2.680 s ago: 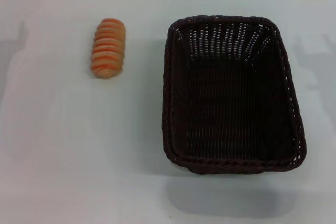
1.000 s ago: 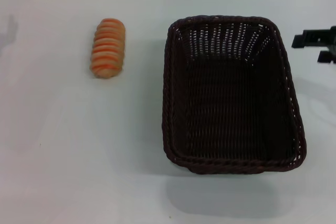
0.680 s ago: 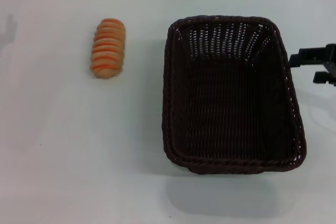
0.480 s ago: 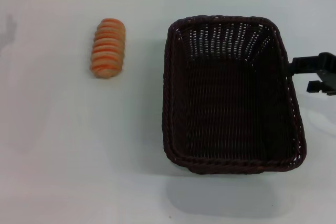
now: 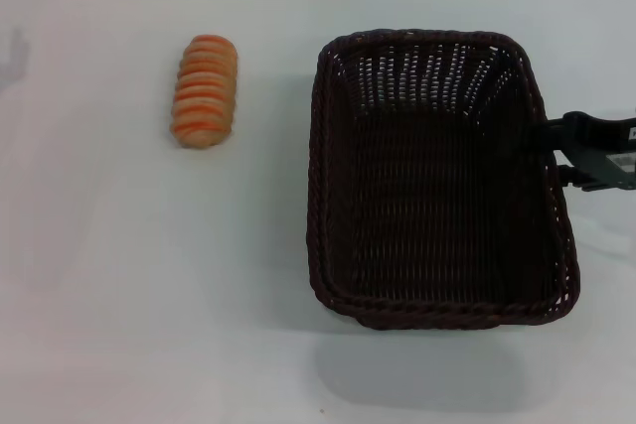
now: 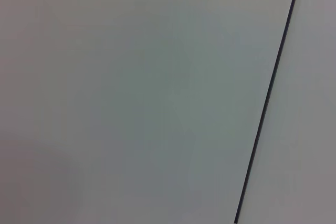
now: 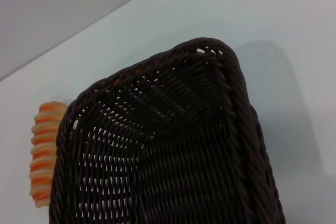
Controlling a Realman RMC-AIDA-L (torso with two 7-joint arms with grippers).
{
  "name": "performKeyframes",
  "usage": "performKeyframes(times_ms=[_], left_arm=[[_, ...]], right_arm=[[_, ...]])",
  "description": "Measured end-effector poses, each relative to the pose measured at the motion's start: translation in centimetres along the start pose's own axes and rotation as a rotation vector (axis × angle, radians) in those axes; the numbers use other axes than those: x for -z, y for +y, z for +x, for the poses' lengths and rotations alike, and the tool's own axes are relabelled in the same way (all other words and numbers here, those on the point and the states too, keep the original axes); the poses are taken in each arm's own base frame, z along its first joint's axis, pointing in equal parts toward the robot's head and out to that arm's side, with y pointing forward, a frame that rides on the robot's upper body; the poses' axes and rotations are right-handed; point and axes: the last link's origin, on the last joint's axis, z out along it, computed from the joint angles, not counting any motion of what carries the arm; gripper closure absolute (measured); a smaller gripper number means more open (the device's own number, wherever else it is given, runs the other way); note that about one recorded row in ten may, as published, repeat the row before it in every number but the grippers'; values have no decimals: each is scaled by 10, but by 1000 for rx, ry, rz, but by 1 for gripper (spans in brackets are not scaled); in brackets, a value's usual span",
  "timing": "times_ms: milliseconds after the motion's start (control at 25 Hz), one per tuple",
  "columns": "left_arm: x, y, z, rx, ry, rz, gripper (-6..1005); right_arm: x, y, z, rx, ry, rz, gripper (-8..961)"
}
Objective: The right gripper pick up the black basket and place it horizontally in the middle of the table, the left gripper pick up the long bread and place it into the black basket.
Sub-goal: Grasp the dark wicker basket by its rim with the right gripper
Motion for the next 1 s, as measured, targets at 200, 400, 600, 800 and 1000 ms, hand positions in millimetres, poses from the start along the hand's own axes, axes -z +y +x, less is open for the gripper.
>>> performKeyframes(times_ms=[200,400,600,800,1000], left_arm=[[0,0,0,0,1,0,307],[0,2,0,2,5,-3,306],[0,2,1,2,8,-5,306],[0,1,1,7,8,-3,306],[1,1,1,10,9,-2,306]], right_arm=[[-5,-1,1,-7,12,-2,255],[-8,0,4,-4,28,-4,279],[-7,6,6,-2,31,-42,302],[-8,5,7,1,37,-46,452],[-7,4,6,-1,34,-46,643]])
